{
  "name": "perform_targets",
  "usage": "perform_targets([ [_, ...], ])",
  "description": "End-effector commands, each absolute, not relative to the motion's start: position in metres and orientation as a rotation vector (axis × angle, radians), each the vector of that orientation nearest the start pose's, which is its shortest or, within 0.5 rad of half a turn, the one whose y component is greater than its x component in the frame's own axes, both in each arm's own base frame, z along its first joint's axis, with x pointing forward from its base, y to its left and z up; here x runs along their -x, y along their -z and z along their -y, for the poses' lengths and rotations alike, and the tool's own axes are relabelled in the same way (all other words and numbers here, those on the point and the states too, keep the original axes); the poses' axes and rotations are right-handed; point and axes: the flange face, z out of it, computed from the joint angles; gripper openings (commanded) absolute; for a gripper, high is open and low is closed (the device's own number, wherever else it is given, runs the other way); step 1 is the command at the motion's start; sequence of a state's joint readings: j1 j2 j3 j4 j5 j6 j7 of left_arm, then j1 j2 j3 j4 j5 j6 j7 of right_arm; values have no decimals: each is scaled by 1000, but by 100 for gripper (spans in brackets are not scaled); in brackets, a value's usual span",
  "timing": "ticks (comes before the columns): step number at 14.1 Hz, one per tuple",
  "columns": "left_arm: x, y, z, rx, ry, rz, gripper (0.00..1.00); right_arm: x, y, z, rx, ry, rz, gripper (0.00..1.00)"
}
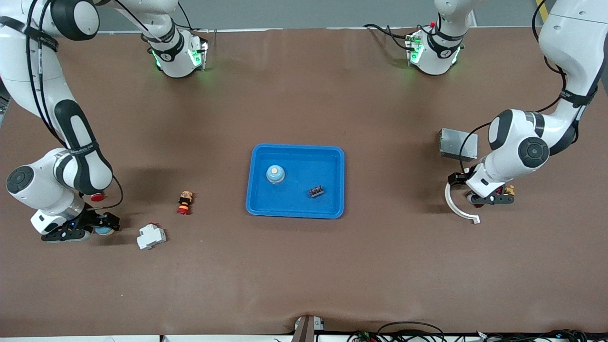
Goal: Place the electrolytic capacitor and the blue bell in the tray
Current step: 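Grasp the second bell with the right gripper while the left gripper grasps the capacitor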
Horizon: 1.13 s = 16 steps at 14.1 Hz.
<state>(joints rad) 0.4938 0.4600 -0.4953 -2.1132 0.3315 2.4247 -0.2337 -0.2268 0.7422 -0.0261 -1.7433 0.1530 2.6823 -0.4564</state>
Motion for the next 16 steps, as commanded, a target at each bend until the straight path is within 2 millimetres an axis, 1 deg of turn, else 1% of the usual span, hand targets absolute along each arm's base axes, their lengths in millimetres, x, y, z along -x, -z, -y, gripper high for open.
perform_targets([
  [1, -579, -212, 19, 3138, -73, 64, 82, -662, -168, 180, 3116, 343, 200, 58],
  [2, -581, -217, 19, 3134, -59, 59, 82, -662, -169, 183, 3114, 347, 198, 5],
  [3, -582, -221, 16, 3128, -55, 57, 82, -663, -171, 183, 3111, 351, 185, 0],
  [5, -582, -225, 2, 3116, -46, 79, 81, -668, -177, 181, 3108, 361, 193, 0],
  [6, -582, -221, -16, 3111, -53, 129, 78, -668, -178, 176, 3103, 344, 197, 0],
  [7, -582, -220, -24, 3112, -48, 151, 77, -668, -183, 171, 3092, 305, 189, 0],
  [8, -586, -220, -34, 3111, -40, 180, 76, -670, -194, 159, 3078, 269, 166, 0],
  [9, -586, -218, -42, 3113, -44, 201, 75, -673, -209, 143, 3075, 261, 167, 0],
  [10, -588, -218, -46, 3114, -39, 212, 75, -675, -226, 130, 3068, 244, 159, 0],
  [11, -588, -213, -51, 3116, -40, 229, 75, -673, -237, 120, 3057, 183, 116, 0],
  [12, -587, -199, -54, 3127, -54, 245, 73, -673, -250, 104, 3047, 139, 70, 0],
  [13, -587, -193, -54, 3138, -40, 259, 73, -672, -264, 87, 3040, 104, 26, 0],
  [15, -587, -185, -61, 3138, -43, 277, 73, -668, -287, 57, 3027, 33, -65, 0],
  [16, -588, -186, -63, 3137, -39, 281, 72, -666, -300, 34, 3024, 17, -104, 0],
])
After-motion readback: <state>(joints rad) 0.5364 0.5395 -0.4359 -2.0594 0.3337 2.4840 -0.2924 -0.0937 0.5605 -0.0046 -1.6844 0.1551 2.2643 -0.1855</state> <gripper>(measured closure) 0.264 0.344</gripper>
